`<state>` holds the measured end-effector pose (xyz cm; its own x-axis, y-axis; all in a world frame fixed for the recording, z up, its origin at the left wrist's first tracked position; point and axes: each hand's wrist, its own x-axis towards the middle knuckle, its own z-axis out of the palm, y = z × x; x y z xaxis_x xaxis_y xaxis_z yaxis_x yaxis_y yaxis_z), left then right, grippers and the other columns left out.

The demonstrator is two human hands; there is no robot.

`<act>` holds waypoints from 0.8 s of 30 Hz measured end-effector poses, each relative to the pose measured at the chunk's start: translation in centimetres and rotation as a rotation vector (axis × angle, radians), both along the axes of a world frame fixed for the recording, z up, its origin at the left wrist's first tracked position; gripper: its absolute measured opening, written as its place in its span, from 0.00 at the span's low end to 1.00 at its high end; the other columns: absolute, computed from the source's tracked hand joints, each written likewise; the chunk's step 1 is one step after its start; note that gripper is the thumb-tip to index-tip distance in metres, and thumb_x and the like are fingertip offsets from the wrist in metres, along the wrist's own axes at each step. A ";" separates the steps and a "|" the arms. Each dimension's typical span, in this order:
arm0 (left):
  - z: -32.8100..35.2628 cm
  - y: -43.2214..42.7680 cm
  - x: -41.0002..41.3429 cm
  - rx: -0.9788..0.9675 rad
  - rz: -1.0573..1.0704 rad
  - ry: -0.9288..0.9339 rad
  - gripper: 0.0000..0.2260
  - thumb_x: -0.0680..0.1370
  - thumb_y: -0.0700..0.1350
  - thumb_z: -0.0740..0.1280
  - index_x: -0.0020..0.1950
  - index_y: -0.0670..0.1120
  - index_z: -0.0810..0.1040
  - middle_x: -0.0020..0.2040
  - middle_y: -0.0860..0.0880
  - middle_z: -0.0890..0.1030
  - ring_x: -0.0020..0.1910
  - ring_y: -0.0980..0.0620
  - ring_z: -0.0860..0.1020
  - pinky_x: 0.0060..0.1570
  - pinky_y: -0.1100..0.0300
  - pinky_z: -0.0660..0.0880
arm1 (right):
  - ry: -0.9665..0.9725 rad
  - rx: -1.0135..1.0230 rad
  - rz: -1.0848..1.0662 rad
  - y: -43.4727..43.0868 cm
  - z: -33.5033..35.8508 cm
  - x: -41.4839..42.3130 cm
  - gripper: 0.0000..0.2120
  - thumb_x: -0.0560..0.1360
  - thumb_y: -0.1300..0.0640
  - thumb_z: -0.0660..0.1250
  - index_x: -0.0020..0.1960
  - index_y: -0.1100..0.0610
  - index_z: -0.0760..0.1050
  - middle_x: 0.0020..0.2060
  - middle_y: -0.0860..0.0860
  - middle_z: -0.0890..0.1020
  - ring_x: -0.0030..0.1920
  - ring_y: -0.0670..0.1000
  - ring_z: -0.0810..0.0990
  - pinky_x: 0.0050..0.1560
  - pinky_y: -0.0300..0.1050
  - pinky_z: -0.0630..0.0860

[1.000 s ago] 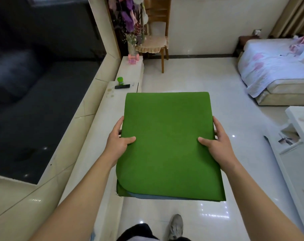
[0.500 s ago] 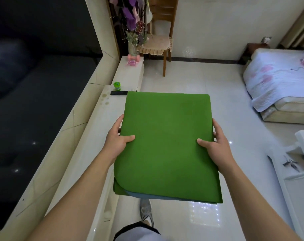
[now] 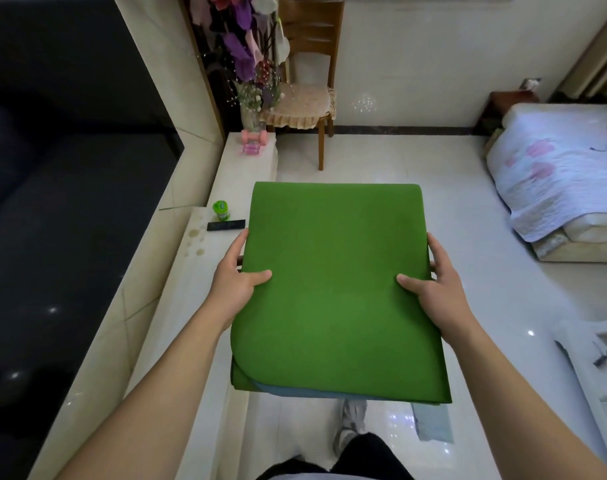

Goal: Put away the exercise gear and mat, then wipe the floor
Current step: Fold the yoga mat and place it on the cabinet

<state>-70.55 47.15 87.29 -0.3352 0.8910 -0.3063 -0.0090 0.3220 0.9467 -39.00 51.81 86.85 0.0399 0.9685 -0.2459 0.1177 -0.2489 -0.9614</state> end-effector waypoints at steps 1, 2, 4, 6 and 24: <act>-0.1 1.5 -0.1 0.000 -0.002 -0.001 0.38 0.74 0.30 0.70 0.76 0.62 0.65 0.59 0.53 0.77 0.50 0.54 0.83 0.41 0.59 0.81 | 0.003 -0.002 0.003 1.6 -0.2 -0.1 0.39 0.72 0.67 0.71 0.70 0.32 0.63 0.60 0.48 0.77 0.54 0.50 0.83 0.54 0.56 0.81; -0.2 3.1 -0.2 0.001 -0.001 -0.001 0.38 0.74 0.30 0.70 0.76 0.62 0.65 0.59 0.53 0.77 0.50 0.54 0.82 0.40 0.60 0.81 | 0.008 -0.004 0.007 3.3 -0.4 -0.3 0.39 0.72 0.67 0.70 0.70 0.32 0.63 0.59 0.48 0.77 0.54 0.51 0.82 0.54 0.56 0.81; -0.5 6.4 -0.3 0.001 0.009 0.002 0.38 0.74 0.29 0.70 0.75 0.62 0.64 0.58 0.54 0.77 0.51 0.55 0.82 0.40 0.61 0.81 | 0.016 -0.007 0.023 6.8 -0.9 -0.6 0.39 0.72 0.67 0.70 0.70 0.33 0.63 0.59 0.48 0.77 0.55 0.52 0.82 0.54 0.56 0.81; -0.6 9.7 -0.3 -0.002 0.028 0.013 0.39 0.74 0.29 0.70 0.75 0.62 0.65 0.58 0.57 0.76 0.53 0.57 0.80 0.43 0.60 0.80 | 0.025 -0.005 0.035 10.7 -1.3 -0.7 0.40 0.72 0.68 0.71 0.71 0.33 0.63 0.59 0.48 0.78 0.54 0.52 0.82 0.53 0.57 0.81; -1.5 34.2 -4.9 -0.018 0.114 0.042 0.39 0.73 0.30 0.71 0.75 0.62 0.65 0.63 0.48 0.75 0.52 0.58 0.79 0.41 0.64 0.79 | -0.008 -0.013 0.123 37.5 -1.1 -5.6 0.40 0.72 0.68 0.71 0.72 0.35 0.62 0.61 0.47 0.77 0.56 0.51 0.81 0.54 0.56 0.81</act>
<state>-75.43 81.32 85.81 -0.4472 0.8406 -0.3057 -0.0074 0.3383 0.9410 -44.59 89.30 85.79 -0.0773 0.9629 -0.2585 0.1555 -0.2445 -0.9571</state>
